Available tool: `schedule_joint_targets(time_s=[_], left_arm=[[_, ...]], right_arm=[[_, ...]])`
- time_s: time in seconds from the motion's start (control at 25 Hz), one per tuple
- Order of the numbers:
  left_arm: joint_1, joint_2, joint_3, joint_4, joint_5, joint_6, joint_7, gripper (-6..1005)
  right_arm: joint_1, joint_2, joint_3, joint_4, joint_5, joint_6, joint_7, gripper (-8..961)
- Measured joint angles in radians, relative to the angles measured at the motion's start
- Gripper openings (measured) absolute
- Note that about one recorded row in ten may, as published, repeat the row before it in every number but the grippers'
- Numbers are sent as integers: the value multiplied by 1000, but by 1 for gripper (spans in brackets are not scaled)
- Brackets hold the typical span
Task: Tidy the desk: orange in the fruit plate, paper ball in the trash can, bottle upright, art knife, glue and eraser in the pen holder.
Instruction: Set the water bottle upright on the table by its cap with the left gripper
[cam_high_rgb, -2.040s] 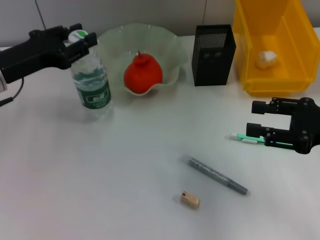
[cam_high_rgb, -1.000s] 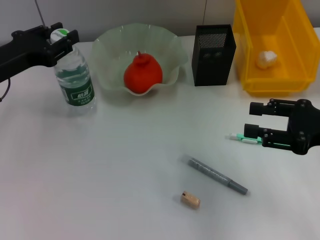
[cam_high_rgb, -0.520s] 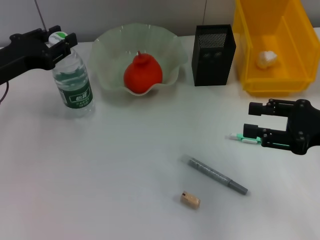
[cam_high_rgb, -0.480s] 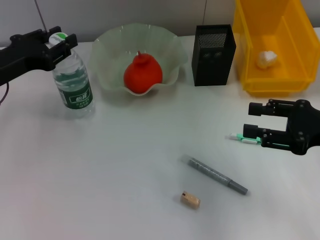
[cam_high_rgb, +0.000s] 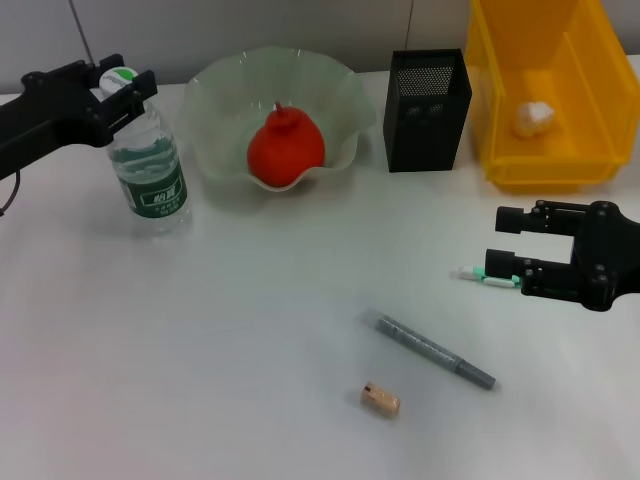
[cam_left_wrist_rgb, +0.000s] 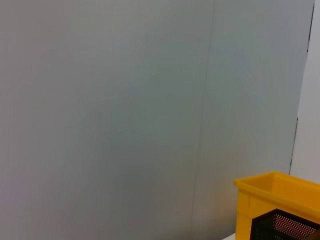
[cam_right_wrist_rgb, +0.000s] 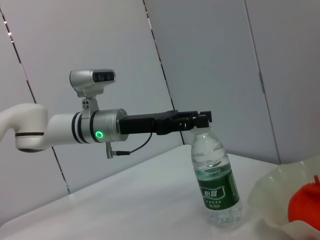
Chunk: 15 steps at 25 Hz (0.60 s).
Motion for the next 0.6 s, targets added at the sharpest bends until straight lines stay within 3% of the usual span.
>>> schedule_joint_targets(time_s=[0.52, 0.6], left_arm=[[6, 1, 1, -25, -3, -7, 3, 461], [7, 1, 1, -25, -2, -8, 1, 519]], right_arm=[[0, 2, 3, 1, 0, 0, 0, 619], [0, 2, 3, 1, 0, 0, 0, 619]])
